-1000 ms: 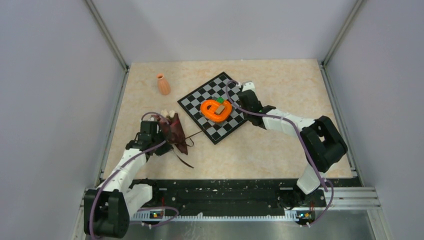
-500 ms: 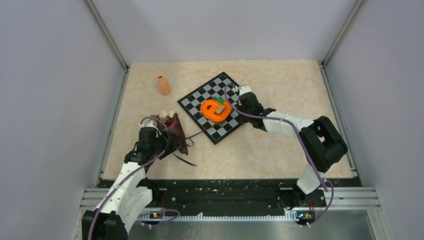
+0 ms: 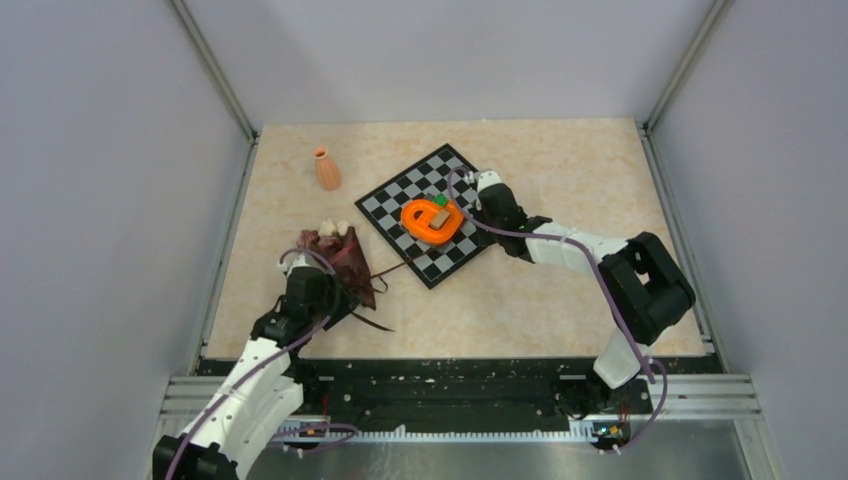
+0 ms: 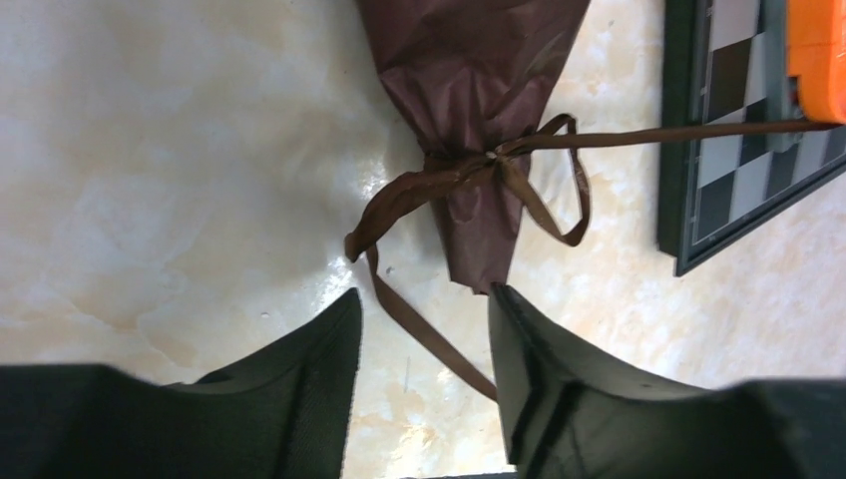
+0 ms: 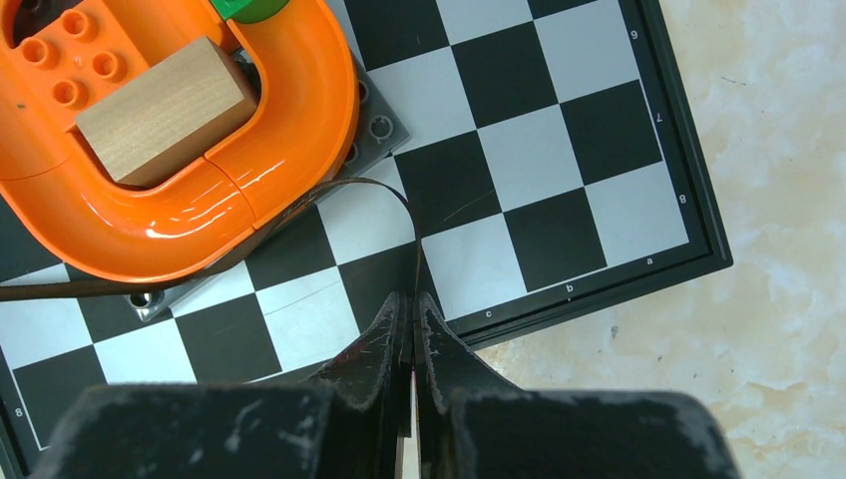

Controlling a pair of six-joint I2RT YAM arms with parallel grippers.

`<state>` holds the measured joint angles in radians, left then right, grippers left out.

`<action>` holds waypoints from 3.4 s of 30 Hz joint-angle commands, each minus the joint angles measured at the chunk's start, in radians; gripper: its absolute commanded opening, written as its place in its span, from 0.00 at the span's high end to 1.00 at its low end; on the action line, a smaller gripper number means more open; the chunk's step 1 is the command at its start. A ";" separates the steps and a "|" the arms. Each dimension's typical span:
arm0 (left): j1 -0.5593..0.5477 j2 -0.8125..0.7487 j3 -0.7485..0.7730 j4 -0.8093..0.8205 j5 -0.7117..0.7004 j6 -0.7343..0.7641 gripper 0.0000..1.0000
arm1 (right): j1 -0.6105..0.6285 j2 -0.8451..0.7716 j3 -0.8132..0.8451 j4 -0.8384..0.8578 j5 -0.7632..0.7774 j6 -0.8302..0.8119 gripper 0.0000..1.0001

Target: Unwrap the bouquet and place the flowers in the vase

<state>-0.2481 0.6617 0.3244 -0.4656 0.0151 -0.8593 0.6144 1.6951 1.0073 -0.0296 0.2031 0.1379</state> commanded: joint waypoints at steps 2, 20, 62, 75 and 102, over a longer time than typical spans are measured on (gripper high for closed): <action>-0.038 0.030 -0.018 0.052 -0.079 -0.037 0.56 | -0.006 -0.045 -0.003 0.043 -0.009 -0.008 1.00; -0.060 0.123 -0.064 0.183 -0.176 -0.010 0.80 | -0.006 -0.035 0.018 0.033 -0.009 -0.011 1.00; -0.058 0.087 0.104 -0.158 -0.296 -0.056 1.00 | -0.032 -0.019 0.059 -0.075 0.289 0.044 1.00; -0.049 0.116 0.100 -0.121 -0.259 -0.054 1.00 | -0.070 -0.006 0.054 -0.078 0.312 0.031 1.00; 0.136 0.266 0.159 -0.011 -0.021 0.094 1.00 | -0.232 0.024 0.052 -0.067 0.350 0.020 1.00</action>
<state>-0.1623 0.9150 0.4458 -0.5209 -0.0704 -0.8257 0.4072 1.6985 1.0168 -0.1192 0.5228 0.1745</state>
